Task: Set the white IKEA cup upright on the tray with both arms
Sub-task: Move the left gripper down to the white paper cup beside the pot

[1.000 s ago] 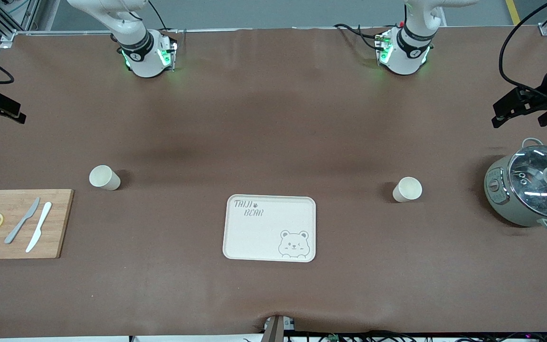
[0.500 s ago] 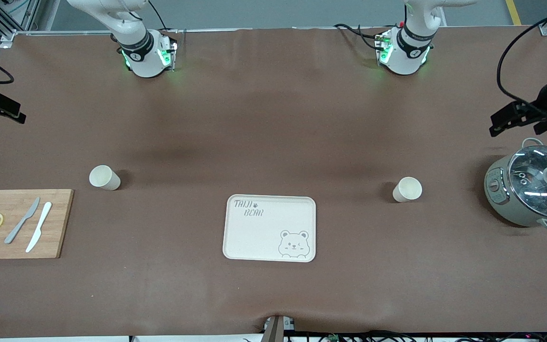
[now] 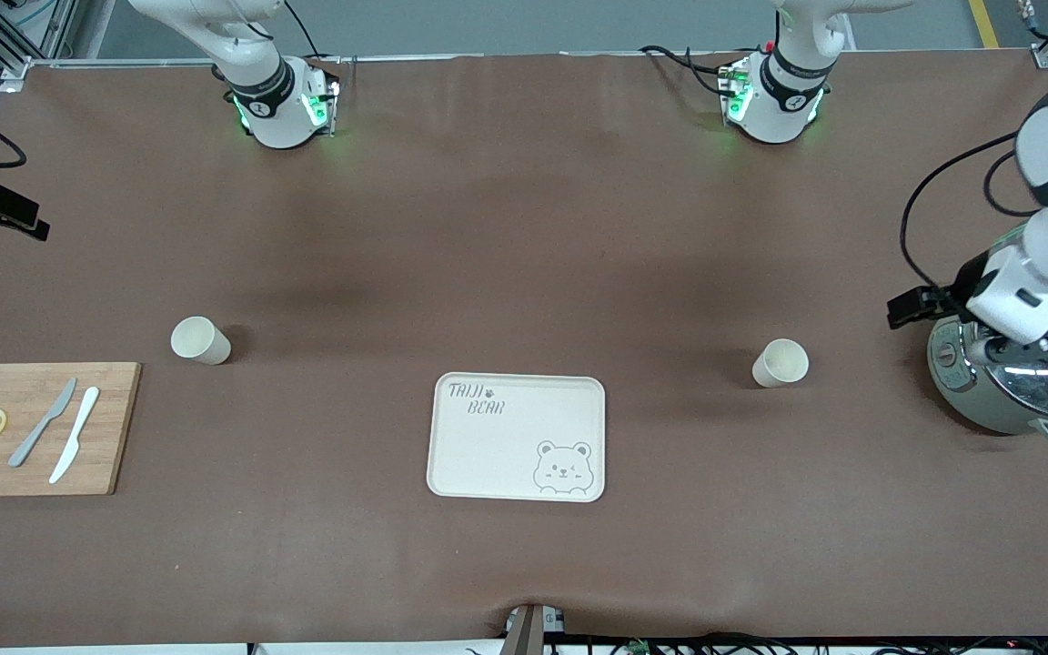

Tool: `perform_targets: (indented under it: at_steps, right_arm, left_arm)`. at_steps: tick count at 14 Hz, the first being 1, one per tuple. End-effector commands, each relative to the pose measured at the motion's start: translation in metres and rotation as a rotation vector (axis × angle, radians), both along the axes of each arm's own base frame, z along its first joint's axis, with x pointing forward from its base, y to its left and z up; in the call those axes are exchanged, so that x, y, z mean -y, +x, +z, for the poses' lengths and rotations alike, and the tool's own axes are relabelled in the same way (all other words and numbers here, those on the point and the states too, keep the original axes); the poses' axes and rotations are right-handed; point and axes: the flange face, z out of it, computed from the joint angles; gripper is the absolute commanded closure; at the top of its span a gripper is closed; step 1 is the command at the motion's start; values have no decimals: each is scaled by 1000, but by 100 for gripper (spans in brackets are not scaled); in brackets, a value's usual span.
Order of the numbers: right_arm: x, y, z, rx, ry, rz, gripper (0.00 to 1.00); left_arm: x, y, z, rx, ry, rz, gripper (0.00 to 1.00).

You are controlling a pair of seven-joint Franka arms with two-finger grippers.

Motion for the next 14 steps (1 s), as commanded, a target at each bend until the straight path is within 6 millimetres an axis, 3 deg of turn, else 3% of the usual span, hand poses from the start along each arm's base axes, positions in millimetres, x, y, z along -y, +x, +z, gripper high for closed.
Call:
perform_targets:
  at_steps: [1,3,4,6,9,12,14]
  right_arm:
    - [8,6,-7,-19,-6,2,0]
    - [18,7,-12,-29,-6,-15,0]
    - [20,13,-24,-50,-4,-16,0]
    - [22,21,-40,-74,-7,-17,0]
    - [26,30,-57,-96,-11,-21,0]
    - [42,37,-78,-111,2,-50,0]
    - [52,42,-98,-129,8,-66,0]
  left_arm:
    - [-3,-17,-59,57,-51,50,0]
    - [6,-19,-101,71,-56,40,0]
    - [17,-20,-116,72,-59,23,12]
    - [14,-20,-149,43,-68,38,16]
    - [32,-21,-182,51,-99,38,20]
    - [35,-21,-205,35,-104,42,39]
    - [40,-24,-218,32,-107,37,61]
